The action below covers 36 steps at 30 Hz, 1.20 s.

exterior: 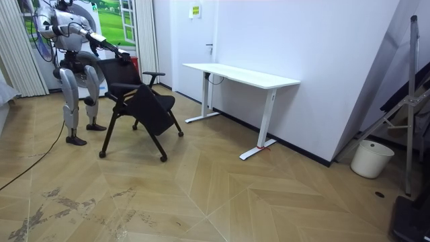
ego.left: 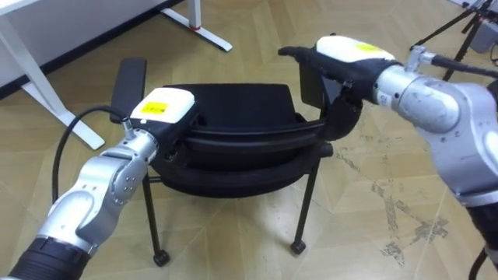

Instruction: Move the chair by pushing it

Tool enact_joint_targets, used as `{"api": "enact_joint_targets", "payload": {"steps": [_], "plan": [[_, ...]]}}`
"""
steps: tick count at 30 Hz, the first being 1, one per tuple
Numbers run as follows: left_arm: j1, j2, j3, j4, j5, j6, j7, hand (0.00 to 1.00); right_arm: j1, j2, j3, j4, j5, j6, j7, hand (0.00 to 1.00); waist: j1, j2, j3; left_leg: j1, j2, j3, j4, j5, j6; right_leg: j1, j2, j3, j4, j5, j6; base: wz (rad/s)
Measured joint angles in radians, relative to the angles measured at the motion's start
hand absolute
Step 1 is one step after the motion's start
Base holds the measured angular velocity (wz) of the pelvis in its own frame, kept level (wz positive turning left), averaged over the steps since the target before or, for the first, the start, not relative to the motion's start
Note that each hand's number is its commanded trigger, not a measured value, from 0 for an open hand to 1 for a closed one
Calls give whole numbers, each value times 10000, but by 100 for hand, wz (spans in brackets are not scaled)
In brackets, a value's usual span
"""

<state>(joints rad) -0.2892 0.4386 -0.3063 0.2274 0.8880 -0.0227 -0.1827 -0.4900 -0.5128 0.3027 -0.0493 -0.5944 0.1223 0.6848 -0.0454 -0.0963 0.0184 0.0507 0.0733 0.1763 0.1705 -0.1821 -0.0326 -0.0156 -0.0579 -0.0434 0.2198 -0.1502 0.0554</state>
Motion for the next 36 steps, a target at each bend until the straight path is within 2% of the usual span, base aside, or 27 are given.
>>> {"api": "enact_joint_targets", "payload": {"steps": [4, 9, 12, 15, 18, 20, 22, 25, 31, 36], "plan": [[-3, -2, 1, -12, -22, 12, -41, 100, 21, 4, 114, -6, -3, -1, 482, 0, -3, 17, -9, -11, 5, -12, 17, 0, 0, -1, 0, 0, -2, 4, -6, 0], [-1, -17, -47, -10, -25, 16, -68, 100, 404, 50, 113, -10, -2, -7, 523, 0, -19, 36, -3, 8, 8, -212, 74, 0, 0, 86, 0, -54, -15, 7, -12, 4], [12, -27, -165, -2, -75, 1, -31, 100, 962, 120, 117, 13, -37, -9, 465, 0, -18, 122, 3, 33, 7, -375, 80, 0, 0, 163, 0, -155, -29, 7, -12, 8], [57, -151, -203, 0, -108, -7, 97, 100, 1523, 350, 114, 205, -381, -17, 386, 0, 12, 303, -5, -27, 3, -452, 82, -1, 0, 199, -1, -274, -126, 14, -22, 8], [64, -364, -234, 169, -127, 12, 163, 100, 1661, 409, 94, 537, -488, -225, -79, 0, -2, 584, 9, 24, 3, -555, 90, -2, -1, 332, -1, -345, -202, 19, -30, 9], [69, -475, -259, 345, -167, -14, 160, 100, 1662, 510, 60, 967, -521, -383, -430, 0, -21, 674, 4, 133, 0, -672, 82, -2, -2, 550, -1, -403, -347, 19, -30, 11], [62, -573, -257, 430, -203, -66, 175, 100, 1648, 854, -150, 1588, -715, -505, -979, 0, -17, 751, 6, 132, 7, -745, 93, -1, -2, 591, 13, -458, -364, 19, -30, 6], [64, -685, -258, 439, -182, -104, 159, 100, 1644, 1212, -263, 2270, -1209, -635, -1766, 0, 7, 779, -2, 115, 4, -745, 92, -2, -2, 588, 12, -491, -365, 19, -30, 3], [78, -763, -260, 459, -113, -13, 114, 100, 1709, 1588, -267, 2946, -1303, -715, -2941, 0, -24, 759, -15, 138, 2, -744, 92, -4, -6, 635, 3, -564, -362, 22, -34, 0], [95, -813, -279, 456, -88, 23, 40, 100, 1854, 1684, -220, 3310, -1300, -795, -3809, 0, -74, 755, -30, 126, 3, -790, 113, -38, -62, 664, -1, -686, -364, 24, -37, 4]]}}
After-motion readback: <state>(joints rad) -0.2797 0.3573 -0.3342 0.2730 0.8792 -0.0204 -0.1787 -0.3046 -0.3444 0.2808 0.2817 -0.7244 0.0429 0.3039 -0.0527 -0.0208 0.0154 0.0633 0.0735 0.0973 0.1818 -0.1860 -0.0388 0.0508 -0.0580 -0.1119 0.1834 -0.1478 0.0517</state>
